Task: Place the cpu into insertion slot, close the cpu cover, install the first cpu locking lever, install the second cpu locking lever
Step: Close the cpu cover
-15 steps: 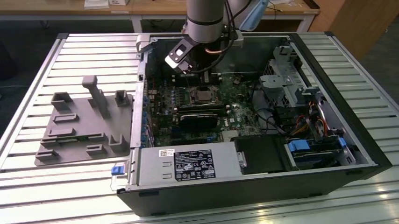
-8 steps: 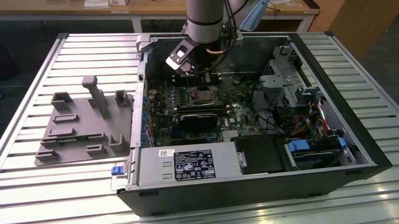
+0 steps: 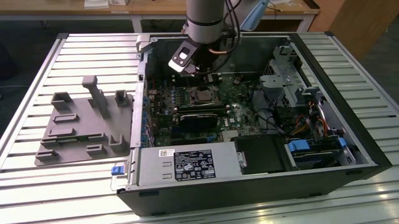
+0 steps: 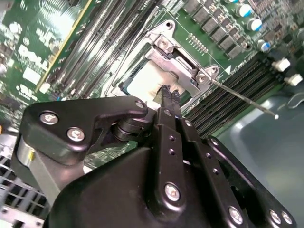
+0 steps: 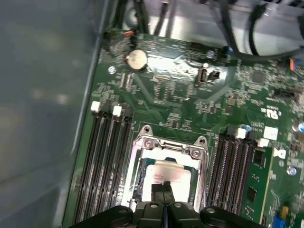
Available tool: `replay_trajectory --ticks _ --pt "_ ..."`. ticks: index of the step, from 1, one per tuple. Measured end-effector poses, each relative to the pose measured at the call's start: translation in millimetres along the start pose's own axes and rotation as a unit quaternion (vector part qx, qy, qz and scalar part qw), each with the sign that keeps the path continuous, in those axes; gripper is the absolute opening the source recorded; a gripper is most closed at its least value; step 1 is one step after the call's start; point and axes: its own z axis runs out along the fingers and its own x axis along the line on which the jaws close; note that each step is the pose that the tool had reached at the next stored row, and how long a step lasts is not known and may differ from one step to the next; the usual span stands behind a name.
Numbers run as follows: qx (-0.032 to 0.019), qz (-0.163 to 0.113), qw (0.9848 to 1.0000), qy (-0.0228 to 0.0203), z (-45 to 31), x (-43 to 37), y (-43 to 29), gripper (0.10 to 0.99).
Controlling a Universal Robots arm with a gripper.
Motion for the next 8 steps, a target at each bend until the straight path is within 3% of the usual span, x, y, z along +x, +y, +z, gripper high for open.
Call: replay_trajectory --ticks 4,8 --pt "0.0006 -0.036 0.9993 0.0019 0.2 0.0 0.0 0.106" --pt "0.0011 -0.072 0.9974 0.0038 0.4 0.0 0.0 0.106"
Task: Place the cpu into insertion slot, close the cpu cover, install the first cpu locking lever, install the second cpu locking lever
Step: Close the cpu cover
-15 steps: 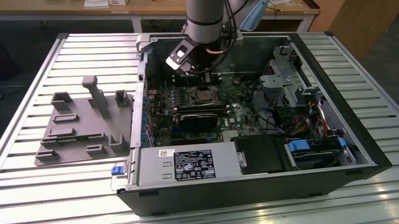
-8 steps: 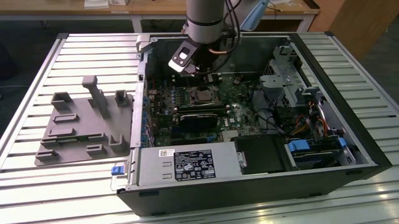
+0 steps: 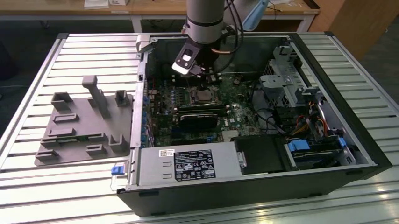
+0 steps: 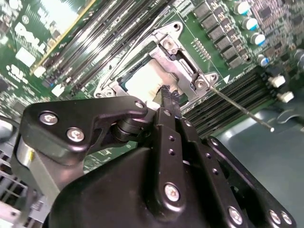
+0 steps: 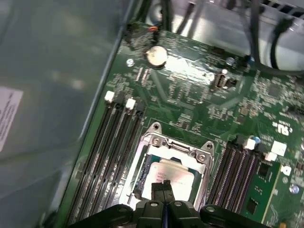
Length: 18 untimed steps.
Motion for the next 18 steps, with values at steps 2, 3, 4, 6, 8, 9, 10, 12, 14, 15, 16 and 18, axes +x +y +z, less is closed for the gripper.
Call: replay_trajectory --ticks 2,3,4,6,8,9,10,12,14,15,16,18 --pt "0.0003 -0.018 0.9998 0.0009 0.0 0.0 0.0 0.106" --pt "0.0005 -0.027 0.9996 0.0014 0.1 0.0 0.0 0.106" --pt "0.0006 -0.037 0.9993 0.0019 0.1 0.0 0.0 0.106" --pt "0.0009 -0.055 0.9985 0.0028 0.2 0.0 0.0 0.106" --pt "0.0012 -0.073 0.9974 0.0038 0.2 0.0 0.0 0.106" --pt "0.0013 -0.082 0.9966 0.0043 0.2 0.0 0.0 0.106" --pt "0.0014 -0.091 0.9959 0.0047 0.2 0.0 0.0 0.106" --pt "0.0017 -0.109 0.9941 0.0057 0.3 0.0 0.0 0.106" --pt "0.0020 -0.127 0.9919 0.0067 0.4 0.0 0.0 0.106" --pt "0.0021 -0.136 0.9907 0.0071 0.4 0.0 0.0 0.106" --pt "0.0023 -0.145 0.9894 0.0076 0.4 0.0 0.0 0.106" --pt "0.0025 -0.163 0.9866 0.0086 0.5 0.0 0.0 0.106"
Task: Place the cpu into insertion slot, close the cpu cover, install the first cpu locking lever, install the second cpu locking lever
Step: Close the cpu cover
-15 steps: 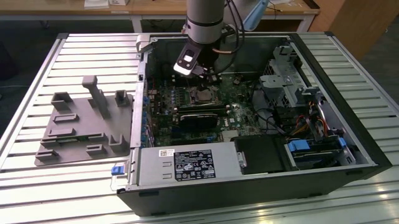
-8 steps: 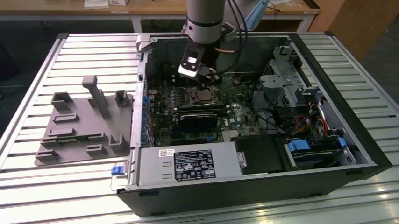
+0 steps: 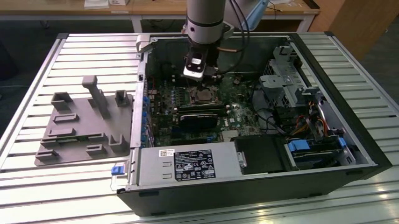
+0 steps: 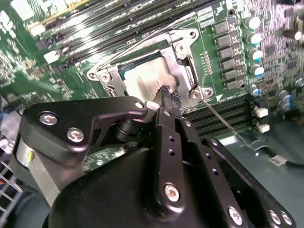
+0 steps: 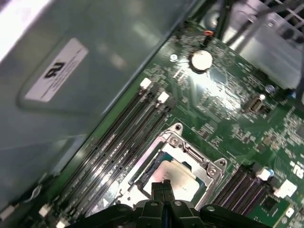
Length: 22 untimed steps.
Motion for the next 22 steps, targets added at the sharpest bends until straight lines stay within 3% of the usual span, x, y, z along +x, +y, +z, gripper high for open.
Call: replay_trajectory --ticks 5,11,17,22 --pt "0.0007 -0.046 0.9990 0.0024 0.2 0.0 0.0 0.106" --pt "0.0017 -0.101 0.9949 0.0052 0.4 0.0 -0.1 0.106" --pt "0.0025 -0.154 0.9880 0.0080 1.0 0.0 -0.1 0.106" --pt "0.0032 -0.199 0.9799 0.0104 1.3 0.0 -0.1 0.106"
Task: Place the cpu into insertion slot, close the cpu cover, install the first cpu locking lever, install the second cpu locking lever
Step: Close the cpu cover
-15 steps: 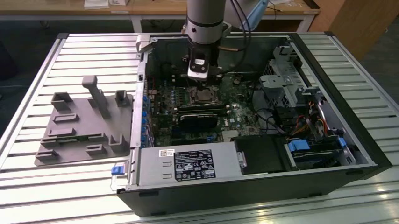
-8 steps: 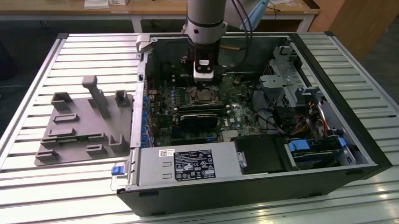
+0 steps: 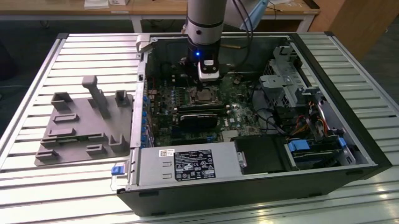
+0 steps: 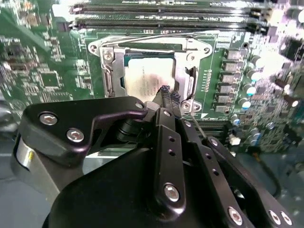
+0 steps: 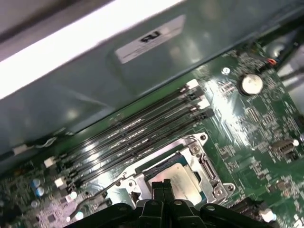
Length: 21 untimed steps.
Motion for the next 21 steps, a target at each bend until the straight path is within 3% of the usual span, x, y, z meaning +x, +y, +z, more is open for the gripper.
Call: replay_trajectory --ticks 4,9,16,21 --pt "0.0005 -0.036 0.9994 0.0019 0.0 0.0 0.0 0.106" --pt "0.0013 -0.081 0.9967 0.0042 0.1 0.0 0.0 0.106" --pt "0.0025 -0.143 0.9897 0.0070 0.5 0.0 0.0 0.106" --pt "0.0020 -0.175 0.9845 0.0063 0.8 -0.1 -0.2 0.106"
